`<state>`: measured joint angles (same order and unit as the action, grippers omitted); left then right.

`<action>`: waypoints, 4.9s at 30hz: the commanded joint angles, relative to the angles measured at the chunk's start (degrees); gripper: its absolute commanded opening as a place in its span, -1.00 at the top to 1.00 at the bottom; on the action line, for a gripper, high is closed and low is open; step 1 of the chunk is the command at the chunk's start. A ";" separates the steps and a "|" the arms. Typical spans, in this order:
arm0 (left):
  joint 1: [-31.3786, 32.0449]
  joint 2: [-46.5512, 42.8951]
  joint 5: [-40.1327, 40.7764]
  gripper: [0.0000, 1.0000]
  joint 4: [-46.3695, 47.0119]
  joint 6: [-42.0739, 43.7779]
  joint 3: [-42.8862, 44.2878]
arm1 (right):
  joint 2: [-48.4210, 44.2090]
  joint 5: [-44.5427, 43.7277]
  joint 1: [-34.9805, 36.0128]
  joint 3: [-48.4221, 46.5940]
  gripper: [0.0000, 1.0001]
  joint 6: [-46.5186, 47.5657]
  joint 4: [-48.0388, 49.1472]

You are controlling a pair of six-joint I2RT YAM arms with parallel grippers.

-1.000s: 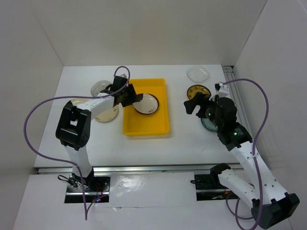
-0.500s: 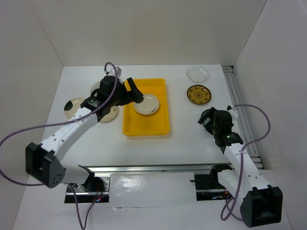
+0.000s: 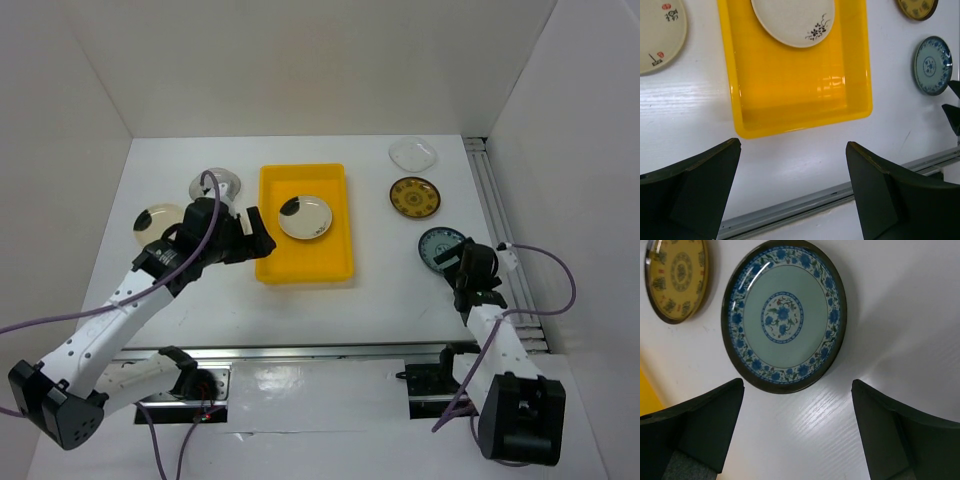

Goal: Place the plates into the plastic bin on the countertop

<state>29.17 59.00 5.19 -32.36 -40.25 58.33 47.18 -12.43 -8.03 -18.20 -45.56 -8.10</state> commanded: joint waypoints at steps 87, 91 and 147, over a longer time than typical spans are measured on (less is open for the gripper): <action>-50.34 10.24 -5.62 -1.00 -2.71 -4.57 -2.07 | 65.41 24.47 31.85 -62.05 0.60 20.68 11.09; -52.36 12.00 -7.56 -1.00 -2.09 -4.57 -3.39 | 64.09 23.94 32.38 -60.21 0.11 20.69 11.78; -54.74 37.06 -2.12 -0.26 25.43 -33.58 -14.30 | 12.50 26.66 53.38 -20.66 -1.00 19.19 25.06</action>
<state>-25.87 92.64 -2.74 1.85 -73.95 43.48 61.91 15.42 44.77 -38.65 -26.13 15.64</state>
